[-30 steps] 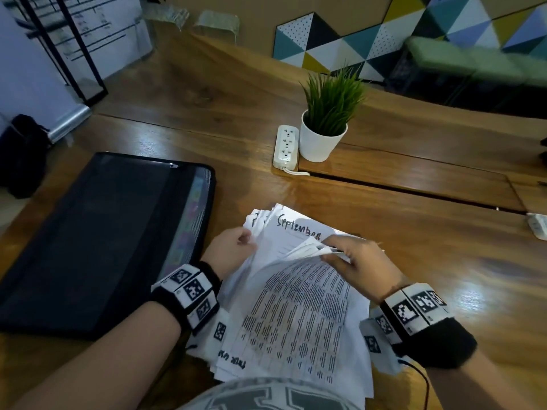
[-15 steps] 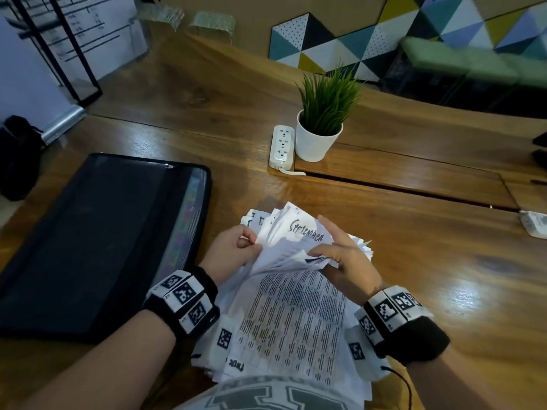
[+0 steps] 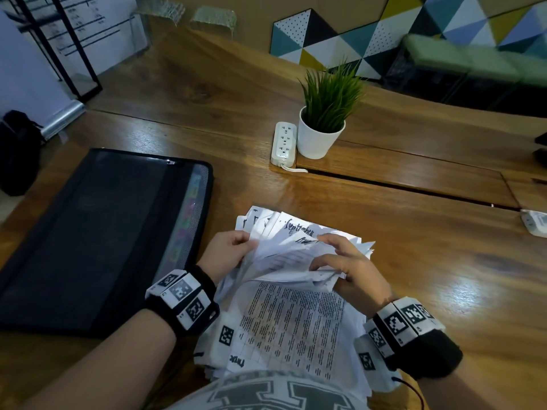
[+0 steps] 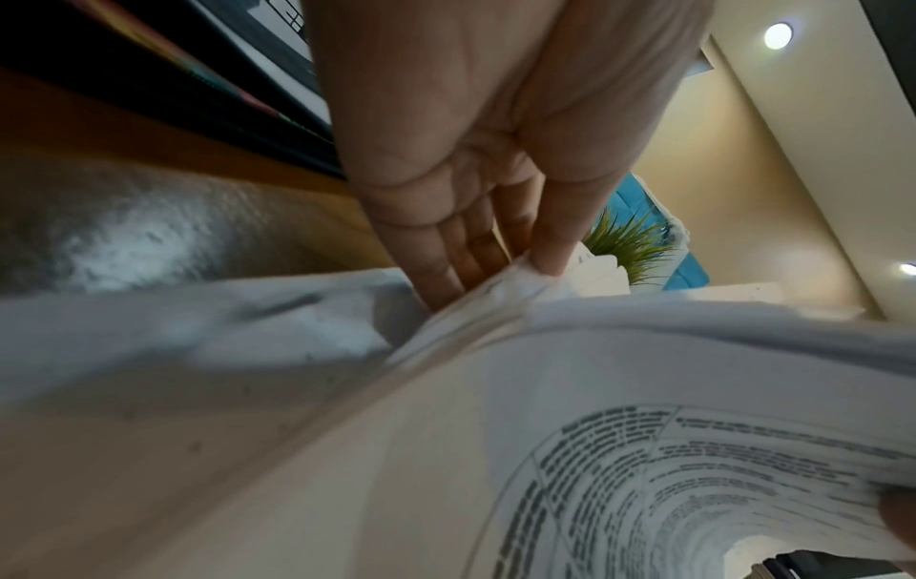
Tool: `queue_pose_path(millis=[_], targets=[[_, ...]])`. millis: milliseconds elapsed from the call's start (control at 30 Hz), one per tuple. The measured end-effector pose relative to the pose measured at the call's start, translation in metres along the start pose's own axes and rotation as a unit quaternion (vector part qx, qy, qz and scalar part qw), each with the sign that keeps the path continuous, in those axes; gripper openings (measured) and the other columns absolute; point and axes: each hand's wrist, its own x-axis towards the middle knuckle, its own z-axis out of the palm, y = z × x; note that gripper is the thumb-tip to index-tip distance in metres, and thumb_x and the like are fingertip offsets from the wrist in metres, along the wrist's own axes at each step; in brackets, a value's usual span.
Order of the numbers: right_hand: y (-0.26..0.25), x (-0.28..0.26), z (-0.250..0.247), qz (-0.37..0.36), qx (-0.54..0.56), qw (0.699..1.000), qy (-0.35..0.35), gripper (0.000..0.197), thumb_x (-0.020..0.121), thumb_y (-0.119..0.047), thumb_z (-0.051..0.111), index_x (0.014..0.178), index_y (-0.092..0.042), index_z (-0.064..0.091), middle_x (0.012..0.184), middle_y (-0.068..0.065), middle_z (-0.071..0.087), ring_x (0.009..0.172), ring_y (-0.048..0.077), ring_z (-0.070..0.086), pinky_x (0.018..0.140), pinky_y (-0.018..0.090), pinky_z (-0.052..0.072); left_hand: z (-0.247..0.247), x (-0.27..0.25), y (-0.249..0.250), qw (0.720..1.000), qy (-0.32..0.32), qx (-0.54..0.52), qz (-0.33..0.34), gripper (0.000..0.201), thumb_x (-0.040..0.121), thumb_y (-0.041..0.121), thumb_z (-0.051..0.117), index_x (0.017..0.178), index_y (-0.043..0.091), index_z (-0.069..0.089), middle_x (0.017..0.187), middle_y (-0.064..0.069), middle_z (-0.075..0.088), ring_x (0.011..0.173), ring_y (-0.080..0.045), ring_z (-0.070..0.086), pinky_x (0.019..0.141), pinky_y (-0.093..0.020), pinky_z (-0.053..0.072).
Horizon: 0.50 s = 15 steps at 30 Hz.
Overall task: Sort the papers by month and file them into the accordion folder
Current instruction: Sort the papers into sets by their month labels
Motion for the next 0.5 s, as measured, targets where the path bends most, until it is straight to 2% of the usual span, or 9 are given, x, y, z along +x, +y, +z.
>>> queue_pose_path(millis=[100, 167, 233, 267, 333, 433, 500], targets=[[0.001, -0.002, 0.001, -0.007, 0.000, 1.000, 0.016, 0.057, 0.059, 0.017, 0.050, 0.094, -0.024, 0.068, 0.132, -0.009, 0.040, 0.114, -0.010, 0.037, 0.090, 0.020, 0.038, 0.003, 0.003, -0.002, 1.000, 0.016, 0.009, 0.000, 0.011, 0.087, 0.004, 0.063, 0.079, 0.006, 0.069, 0.075, -0.008, 0.067, 0.068, -0.016, 0.058, 0.070, -0.031, 0.049], [0.003, -0.002, 0.002, -0.021, 0.003, 0.999, 0.028, 0.055, 0.058, 0.015, 0.047, 0.093, -0.022, 0.068, 0.128, -0.007, 0.044, 0.121, -0.010, 0.032, 0.094, 0.015, 0.034, 0.004, 0.003, 0.000, 1.000, 0.029, 0.011, -0.001, 0.012, 0.084, 0.001, 0.066, 0.075, 0.009, 0.069, 0.070, -0.003, 0.066, 0.061, -0.009, 0.058, 0.062, -0.024, 0.048], [0.004, -0.002, 0.005, -0.035, 0.008, 0.999, 0.038, 0.053, 0.058, 0.014, 0.047, 0.092, -0.020, 0.069, 0.123, -0.006, 0.047, 0.127, -0.009, 0.029, 0.098, 0.009, 0.031, 0.006, 0.001, 0.002, 0.999, 0.035, -0.007, 0.000, 0.009, 0.081, -0.005, 0.067, 0.077, 0.003, 0.067, 0.068, -0.004, 0.064, 0.054, -0.004, 0.057, 0.053, -0.016, 0.047], [0.003, -0.001, 0.006, -0.037, 0.011, 0.998, 0.041, 0.051, 0.060, 0.014, 0.049, 0.092, -0.021, 0.069, 0.124, -0.006, 0.046, 0.125, -0.007, 0.033, 0.097, 0.011, 0.034, 0.007, 0.000, 0.004, 0.999, 0.035, -0.014, 0.002, 0.006, 0.079, -0.007, 0.068, 0.079, -0.001, 0.067, 0.068, -0.005, 0.063, 0.052, -0.003, 0.056, 0.050, -0.013, 0.046], [-0.002, 0.000, 0.006, -0.043, 0.029, 0.997, 0.055, 0.046, 0.063, 0.007, 0.049, 0.091, -0.022, 0.069, 0.128, -0.008, 0.043, 0.122, -0.008, 0.038, 0.096, 0.013, 0.038, 0.009, -0.003, 0.006, 0.999, 0.027, -0.023, 0.007, 0.007, 0.077, -0.009, 0.069, 0.081, -0.005, 0.066, 0.067, -0.005, 0.062, 0.049, 0.000, 0.056, 0.047, -0.010, 0.043], [-0.006, 0.003, 0.003, -0.044, 0.035, 0.997, 0.060, 0.043, 0.063, 0.008, 0.049, 0.088, -0.019, 0.071, 0.139, -0.007, 0.034, 0.122, -0.017, 0.031, 0.096, 0.002, 0.030, 0.010, -0.006, 0.010, 0.999, 0.019, -0.039, 0.013, 0.012, 0.074, -0.013, 0.070, 0.078, -0.002, 0.065, 0.066, -0.004, 0.064, 0.048, 0.003, 0.058, 0.047, -0.010, 0.044], [-0.004, 0.005, 0.001, -0.027, 0.028, 0.999, 0.032, 0.057, 0.061, 0.017, 0.050, 0.089, -0.029, 0.070, 0.143, -0.010, 0.033, 0.125, -0.007, 0.034, 0.096, 0.005, 0.030, 0.010, -0.008, 0.012, 0.999, 0.012, -0.049, 0.013, 0.014, 0.073, -0.013, 0.070, 0.077, 0.000, 0.066, 0.066, -0.003, 0.066, 0.051, 0.001, 0.062, 0.049, -0.011, 0.046]])
